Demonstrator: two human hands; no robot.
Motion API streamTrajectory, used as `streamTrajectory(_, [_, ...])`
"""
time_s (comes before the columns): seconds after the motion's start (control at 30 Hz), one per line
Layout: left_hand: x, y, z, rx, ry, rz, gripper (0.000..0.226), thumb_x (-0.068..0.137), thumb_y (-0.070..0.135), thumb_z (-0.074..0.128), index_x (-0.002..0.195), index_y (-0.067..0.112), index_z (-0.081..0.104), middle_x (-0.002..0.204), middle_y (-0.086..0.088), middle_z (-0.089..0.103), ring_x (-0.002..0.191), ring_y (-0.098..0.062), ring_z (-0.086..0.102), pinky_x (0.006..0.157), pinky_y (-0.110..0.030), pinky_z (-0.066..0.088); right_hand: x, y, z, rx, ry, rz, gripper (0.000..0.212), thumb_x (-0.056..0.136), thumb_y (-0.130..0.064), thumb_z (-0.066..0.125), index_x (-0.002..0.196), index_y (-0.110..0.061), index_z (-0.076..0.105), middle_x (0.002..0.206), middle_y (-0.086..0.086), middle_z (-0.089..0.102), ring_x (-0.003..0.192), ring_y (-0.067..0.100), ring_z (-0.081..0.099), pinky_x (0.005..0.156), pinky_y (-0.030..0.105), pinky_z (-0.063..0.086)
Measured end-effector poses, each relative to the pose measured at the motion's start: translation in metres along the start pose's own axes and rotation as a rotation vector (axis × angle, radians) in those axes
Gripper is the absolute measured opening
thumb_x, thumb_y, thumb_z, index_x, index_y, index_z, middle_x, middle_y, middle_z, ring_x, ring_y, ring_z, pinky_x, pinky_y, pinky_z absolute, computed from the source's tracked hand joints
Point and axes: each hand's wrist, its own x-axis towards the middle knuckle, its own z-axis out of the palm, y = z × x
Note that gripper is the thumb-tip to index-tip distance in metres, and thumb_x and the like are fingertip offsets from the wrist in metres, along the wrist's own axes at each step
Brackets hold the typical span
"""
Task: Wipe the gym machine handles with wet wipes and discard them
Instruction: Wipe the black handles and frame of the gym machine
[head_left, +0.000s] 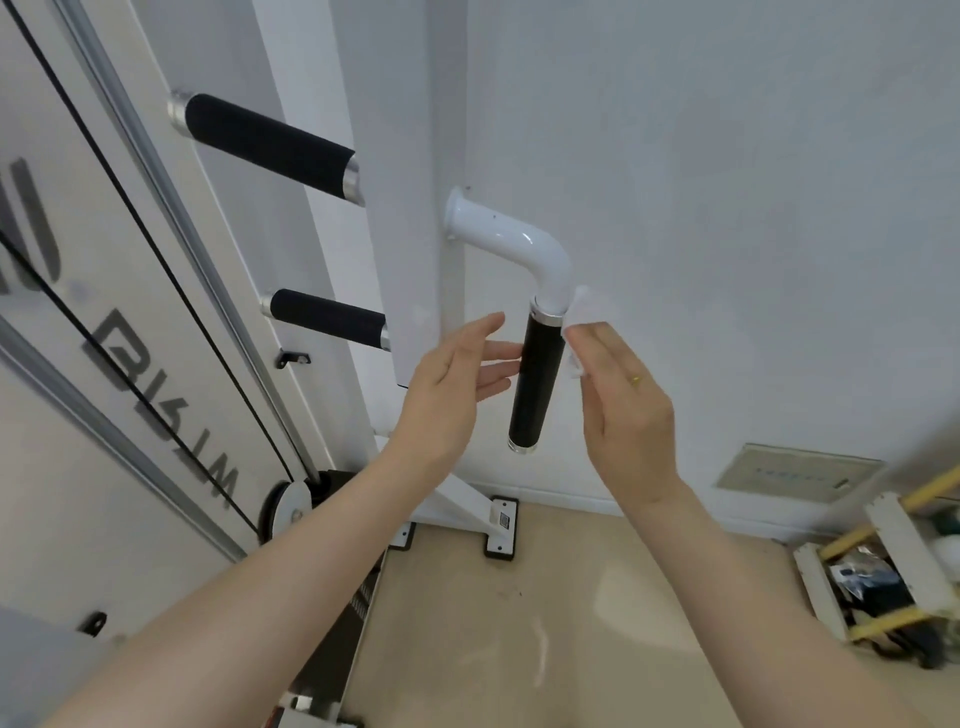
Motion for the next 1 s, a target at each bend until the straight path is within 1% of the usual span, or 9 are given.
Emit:
streamTrajectory(0.1, [-0.003,-0.003,-0.008,-0.126,-0.024,-0.053,0.042,0.1,0.038,0.02,0.119,0.02,0.054,0.102,-0.003,0.068,0.096,-0.016,0.067,0.092,-0.028,0.051,0.005,0.003,-0.002,-0.17,-0.062,-0.453,0.03,0.092,0.006,0.044,0.118,-0.001,0.058,0.124,0.013,0.059,0.116,0.027,0.054,0.098,0.032,0.046])
streamTrajectory(0.17, [-0.007,-0.003,-0.012,-0.164,-0.016,-0.075,0.047,0.1,0.041,0.017,0.12,0.02,0.054,0.103,-0.001,0.066,0.096,-0.014,0.067,0.093,-0.028,0.05,0.009,0.003,0.001,-0.407,-0.171,-0.68,0.027,0.092,0.0,0.049,0.115,-0.002,0.064,0.123,0.011,0.062,0.121,0.027,0.054,0.102,0.036,0.043])
streamTrajectory(0.27, [-0.016,-0.004,-0.017,-0.019,0.01,-0.021,0.054,0.099,0.04,0.011,0.125,0.018,0.052,0.106,0.005,0.066,0.103,-0.005,0.062,0.095,-0.021,0.046,-0.008,0.003,0.007,-0.771,-0.362,-0.75,0.03,0.091,-0.006,0.045,0.115,-0.002,0.063,0.124,0.011,0.063,0.123,0.027,0.053,0.107,0.039,0.034])
streamTrajectory(0.4, [-0.027,-0.012,-0.025,0.065,0.049,-0.016,0.053,0.099,0.039,0.011,0.124,0.019,0.053,0.115,0.005,0.061,0.114,-0.007,0.053,0.099,-0.025,0.038,-0.025,0.001,0.013,-0.99,-0.7,-0.907,0.03,0.082,-0.017,0.054,0.106,-0.008,0.069,0.11,0.009,0.069,0.115,0.03,0.058,0.11,0.042,0.029])
streamTrajectory(0.57, [-0.03,-0.014,-0.034,0.083,0.022,-0.028,0.054,0.099,0.039,0.01,0.12,0.018,0.055,0.111,0.006,0.061,0.11,-0.008,0.054,0.094,-0.022,0.041,0.047,-0.007,0.013,-1.164,-0.47,-0.757,0.031,0.086,-0.003,0.039,0.104,0.0,0.064,0.1,0.013,0.068,0.112,0.034,0.056,0.108,0.042,0.035])
streamTrajectory(0.73, [-0.028,-0.014,-0.042,0.129,0.002,-0.005,0.05,0.099,0.037,0.013,0.111,0.02,0.059,0.113,0.006,0.062,0.107,-0.003,0.055,0.092,-0.019,0.042,0.019,0.006,0.012,-1.084,-0.665,-0.924,0.041,0.082,-0.009,0.036,0.104,-0.009,0.07,0.105,0.007,0.07,0.11,0.031,0.059,0.107,0.04,0.036])
streamTrajectory(0.87, [-0.026,-0.008,-0.05,0.177,0.0,0.023,0.035,0.101,0.025,0.027,0.105,0.021,0.061,0.112,0.002,0.063,0.105,-0.007,0.057,0.091,-0.023,0.045,0.041,0.005,0.012,-1.077,-0.506,-0.809,0.033,0.083,-0.008,0.042,0.105,-0.001,0.067,0.105,0.011,0.069,0.114,0.03,0.057,0.108,0.041,0.032])
streamTrajectory(0.9, [-0.026,-0.006,-0.053,0.19,0.009,0.035,0.032,0.1,0.022,0.03,0.105,0.021,0.061,0.111,0.0,0.064,0.104,-0.008,0.057,0.091,-0.024,0.046,0.031,0.004,0.016,-1.08,-0.532,-0.797,0.032,0.083,-0.01,0.046,0.105,0.0,0.067,0.105,0.012,0.069,0.114,0.031,0.057,0.108,0.042,0.032])
streamTrajectory(1.0, [-0.026,0.0,-0.066,0.21,0.085,0.057,0.025,0.097,0.018,0.039,0.103,0.023,0.063,0.104,0.0,0.065,0.101,-0.015,0.059,0.091,-0.03,0.047,-0.02,0.0,0.028,-0.909,-0.833,-0.782,0.024,0.065,-0.017,0.074,0.088,-0.012,0.073,0.091,0.005,0.073,0.097,0.024,0.066,0.105,0.036,0.039])
